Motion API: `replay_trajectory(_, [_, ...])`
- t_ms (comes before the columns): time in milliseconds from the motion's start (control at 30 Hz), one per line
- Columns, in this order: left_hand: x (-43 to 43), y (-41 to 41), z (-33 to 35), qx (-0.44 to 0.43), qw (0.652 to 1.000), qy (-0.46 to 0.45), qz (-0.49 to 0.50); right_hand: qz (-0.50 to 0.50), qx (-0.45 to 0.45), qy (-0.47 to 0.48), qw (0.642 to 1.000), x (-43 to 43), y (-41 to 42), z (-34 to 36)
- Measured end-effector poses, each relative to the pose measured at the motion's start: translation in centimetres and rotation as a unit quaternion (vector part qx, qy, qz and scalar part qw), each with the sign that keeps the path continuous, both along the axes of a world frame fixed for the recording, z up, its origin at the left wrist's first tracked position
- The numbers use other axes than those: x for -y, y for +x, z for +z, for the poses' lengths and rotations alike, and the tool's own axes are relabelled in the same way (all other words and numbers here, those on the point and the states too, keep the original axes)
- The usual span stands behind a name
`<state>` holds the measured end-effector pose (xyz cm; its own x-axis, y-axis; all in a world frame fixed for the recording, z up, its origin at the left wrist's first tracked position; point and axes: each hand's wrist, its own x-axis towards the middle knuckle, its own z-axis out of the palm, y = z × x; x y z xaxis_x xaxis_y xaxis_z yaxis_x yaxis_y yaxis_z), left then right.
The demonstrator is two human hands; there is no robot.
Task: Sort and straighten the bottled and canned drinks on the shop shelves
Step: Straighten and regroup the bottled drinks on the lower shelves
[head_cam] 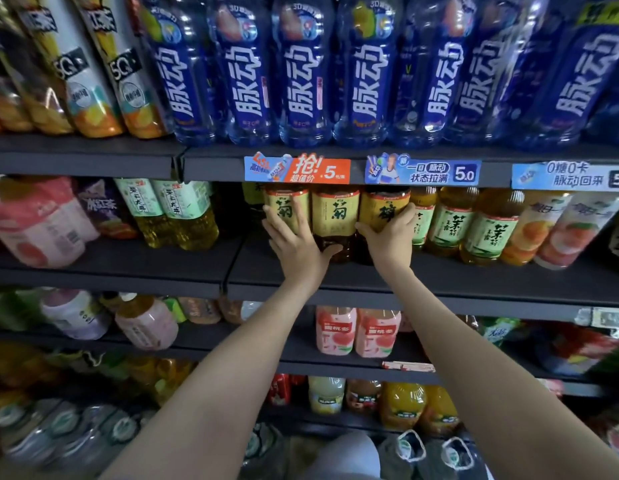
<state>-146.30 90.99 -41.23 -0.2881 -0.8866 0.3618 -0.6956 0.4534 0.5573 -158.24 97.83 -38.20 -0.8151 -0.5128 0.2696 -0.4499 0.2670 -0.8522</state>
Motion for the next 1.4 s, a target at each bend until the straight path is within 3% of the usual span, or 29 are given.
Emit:
replay_trajectory(167, [-0.9,1.7,0.5,0.022,0.999,0.012,-0.031,0.005,0.03,0.039,0.999,-1.8,1.9,-0.9])
replay_trajectory(300, [-2.9,4.6,0.2,0.081,0.992,0.079,-0.055,0.025,-0.03,0.104,0.994,-4.2,5.3,-1.2])
replay_trajectory(600, [-9.6,15.0,2.7,0.133,0.962,0.234,-0.036,0.247,-0.005,0.219,0.944,-8.1,13.8,0.5])
replay_trajectory(800, [-11.7,24.2,2.9,0.165,0.944,0.281,0.059,0.336,0.02,0.259,0.905,-7.8,22.4,0.8])
replay_trajectory(1167, [-4.4,42.8,4.0,0.137,0.936,0.299,0.122,0.411,-0.029,0.302,0.859,2.1,40.7,0.8])
replay_trajectory(1400, [4.7,57.9,6.3,0.141,0.946,0.263,0.13,0.389,-0.003,0.259,0.884,12.4,54.7,2.3])
